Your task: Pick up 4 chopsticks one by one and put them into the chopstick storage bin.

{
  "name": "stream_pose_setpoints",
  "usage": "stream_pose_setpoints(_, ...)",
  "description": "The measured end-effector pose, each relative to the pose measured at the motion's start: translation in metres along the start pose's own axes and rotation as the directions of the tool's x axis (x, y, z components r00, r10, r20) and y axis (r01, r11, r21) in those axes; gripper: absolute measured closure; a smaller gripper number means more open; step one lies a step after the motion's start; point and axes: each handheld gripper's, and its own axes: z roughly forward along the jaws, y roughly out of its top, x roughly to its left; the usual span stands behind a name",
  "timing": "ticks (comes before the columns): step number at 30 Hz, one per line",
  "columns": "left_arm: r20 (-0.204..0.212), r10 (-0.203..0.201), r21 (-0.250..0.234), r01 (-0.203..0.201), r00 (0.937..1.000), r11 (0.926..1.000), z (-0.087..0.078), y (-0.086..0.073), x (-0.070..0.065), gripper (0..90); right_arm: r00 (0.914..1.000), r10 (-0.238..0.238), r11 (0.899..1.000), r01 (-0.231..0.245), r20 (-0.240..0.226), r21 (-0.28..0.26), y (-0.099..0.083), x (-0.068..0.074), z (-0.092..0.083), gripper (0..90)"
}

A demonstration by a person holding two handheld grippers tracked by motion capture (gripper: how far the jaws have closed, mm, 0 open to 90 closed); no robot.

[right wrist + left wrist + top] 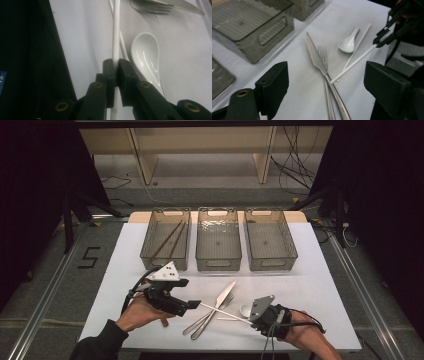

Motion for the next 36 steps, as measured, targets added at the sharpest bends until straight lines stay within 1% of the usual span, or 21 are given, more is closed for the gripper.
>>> stream_pose_setpoints(1, 0.015, 0.012, 0.02, -0.012, 0.9998, 0.9997, 0.003, 0.002, -0.003, 19.6, 1.0, -0.007, 1.0, 0.007, -0.001, 0.002, 0.002, 0.001, 0.0, 85.0)
stream_pose_setpoints(2, 0.029, 0.022, 0.043, -0.024, 0.9993, 0.9988, 0.007, 0.003, -0.005, 19.6, 0.9996, -0.027, 1.0, 0.027, -0.002, 0.002, 0.003, 0.002, 0.0, 85.0)
stream_pose_setpoints(3, 0.035, 0.041, 0.071, -0.044, 0.9985, 0.9965, 0.011, 0.004, -0.008, 19.6, 0.9995, -0.03, 1.0, 0.03, -0.001, 0.003, 0.005, 0.003, 0.001, 85.0)
stream_pose_setpoints(4, 0.038, 0.059, 0.091, -0.062, 0.9976, 0.9939, 0.015, 0.004, -0.011, 19.6, 0.9994, -0.034, 0.999, 0.034, -0.001, 0.007, 0.006, 0.004, 0.001, 85.0)
stream_pose_setpoints(5, 0.047, 0.079, 0.12, -0.084, 0.9958, 0.9893, 0.018, 0.005, -0.013, 19.6, 0.9989, -0.046, 0.999, 0.046, 0.001, 0.007, 0.008, 0.004, 0.001, 85.0)
stream_pose_setpoints(6, 0.05, 0.089, 0.14, -0.095, 0.9948, 0.9855, 0.022, 0.005, -0.016, 19.6, 0.9986, -0.052, 0.999, 0.052, -0.002, 0.015, 0.009, 0.006, 0.002, 85.0)
stream_pose_setpoints(8, 0.08, 0.092, 0.187, -0.106, 0.9925, 0.9767, 0.027, 0.006, -0.019, 20.2, 0.9971, -0.076, 0.997, 0.076, 0.0, 0.021, 0.011, 0.007, 0.002, 85.0)
stream_pose_setpoints(13, 0.113, 0.114, 0.241, -0.139, 0.987, 0.9605, 0.037, 0.007, -0.026, 23.1, 0.9926, -0.121, 0.992, 0.121, 0.007, 0.035, 0.016, 0.012, 0.005, 85.0)
stream_pose_setpoints(15, 0.131, 0.13, 0.272, -0.162, 0.9827, 0.9485, 0.04, 0.006, -0.027, 24.5, 0.9907, -0.136, 0.99, 0.136, 0.006, 0.044, 0.018, 0.013, 0.005, 85.0)
stream_pose_setpoints(17, 0.154, 0.156, 0.302, -0.196, 0.9757, 0.9328, 0.045, 0.005, -0.028, 26.3, 0.9877, -0.156, 0.987, 0.155, 0.012, 0.048, 0.019, 0.014, 0.006, 85.0)
stream_pose_setpoints(18, 0.159, 0.167, 0.317, -0.211, 0.9731, 0.9248, 0.047, 0.005, -0.03, 26.5, 0.9875, -0.157, 0.986, 0.157, 0.009, 0.054, 0.02, 0.015, 0.006, 85.0)
stream_pose_setpoints(20, 0.172, 0.19, 0.335, -0.239, 0.9667, 0.9115, 0.051, 0.004, -0.035, 28.3, 0.9853, -0.171, 0.984, 0.17, 0.005, 0.055, 0.022, 0.015, 0.007, 85.0)
stream_pose_setpoints(22, 0.182, 0.22, 0.357, -0.273, 0.9583, 0.8934, 0.054, 0.004, -0.039, 30.8, 0.9848, -0.174, 0.983, 0.173, -0.001, 0.058, 0.023, 0.017, 0.007, 85.0)
stream_pose_setpoints(25, 0.209, 0.242, 0.367, -0.305, 0.9476, 0.8788, 0.058, 0.004, -0.041, 37.5, 0.9819, -0.189, 0.98, 0.189, -0.005, 0.055, 0.025, 0.019, 0.008, 84.9)
stream_pose_setpoints(26, 0.214, 0.247, 0.374, -0.313, 0.9452, 0.8732, 0.06, 0.004, -0.042, 39.7, 0.9801, -0.199, 0.979, 0.199, -0.008, 0.055, 0.025, 0.019, 0.009, 85.0)
stream_pose_setpoints(28, 0.223, 0.259, 0.39, -0.33, 0.9398, 0.8599, 0.062, 0.003, -0.044, 43.1, 0.9778, -0.209, 0.976, 0.209, -0.01, 0.058, 0.025, 0.02, 0.01, 85.0)
stream_pose_setpoints(29, 0.228, 0.26, 0.391, -0.333, 0.9382, 0.8581, 0.063, 0.002, -0.044, 45.0, 0.9779, -0.209, 0.976, 0.209, -0.011, 0.058, 0.025, 0.02, 0.01, 84.9)
stream_pose_setpoints(30, 0.235, 0.267, 0.397, -0.343, 0.9346, 0.8515, 0.063, 0.002, -0.044, 46.4, 0.9773, -0.211, 0.976, 0.212, -0.016, 0.055, 0.026, 0.02, 0.01, 85.0)
stream_pose_setpoints(31, 0.239, 0.273, 0.398, -0.351, 0.9318, 0.8479, 0.064, 0.003, -0.045, 48.0, 0.9778, -0.209, 0.976, 0.21, -0.015, 0.057, 0.026, 0.021, 0.01, 85.0)
stream_pose_setpoints(34, 0.252, 0.271, 0.399, -0.355, 0.9288, 0.8452, 0.066, 0.003, -0.047, 53.3, 0.9749, -0.222, 0.973, 0.223, -0.018, 0.063, 0.026, 0.022, 0.011, 85.0)
stream_pose_setpoints(36, 0.262, 0.274, 0.406, -0.363, 0.9255, 0.8385, 0.068, 0.004, -0.048, 56.6, 0.9761, -0.217, 0.974, 0.217, -0.019, 0.06, 0.027, 0.023, 0.011, 84.9)
